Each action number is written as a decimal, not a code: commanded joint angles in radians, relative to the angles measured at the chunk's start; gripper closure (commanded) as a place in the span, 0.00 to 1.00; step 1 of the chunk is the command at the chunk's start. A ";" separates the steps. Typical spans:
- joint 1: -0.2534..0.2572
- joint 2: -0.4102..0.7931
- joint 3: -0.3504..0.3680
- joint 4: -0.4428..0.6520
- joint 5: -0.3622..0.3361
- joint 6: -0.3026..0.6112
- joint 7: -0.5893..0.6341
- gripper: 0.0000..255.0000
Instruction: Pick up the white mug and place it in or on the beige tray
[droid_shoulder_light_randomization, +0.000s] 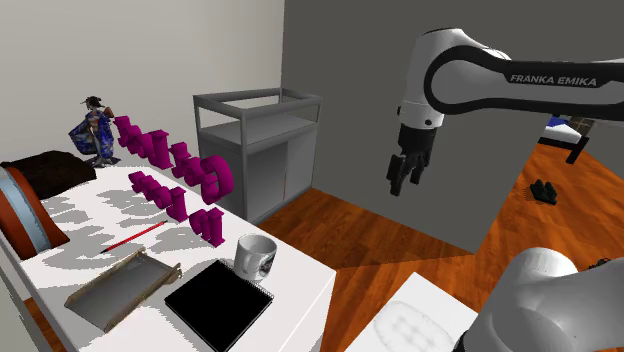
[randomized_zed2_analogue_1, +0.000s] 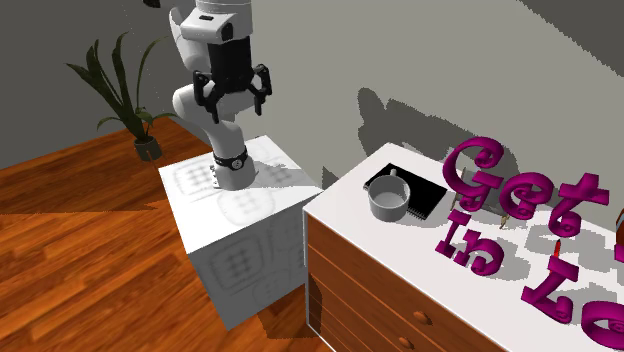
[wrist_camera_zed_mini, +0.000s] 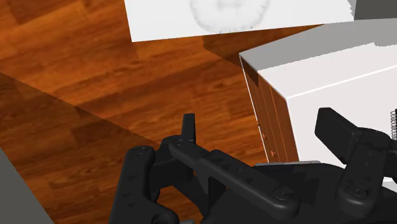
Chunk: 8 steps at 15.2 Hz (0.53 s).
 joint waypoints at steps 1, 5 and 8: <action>0.000 0.000 0.000 0.000 0.000 0.000 0.000 0.00; 0.021 0.069 0.021 -0.044 0.073 0.119 0.063 0.00; 0.039 0.133 0.037 -0.065 0.128 0.212 0.104 0.00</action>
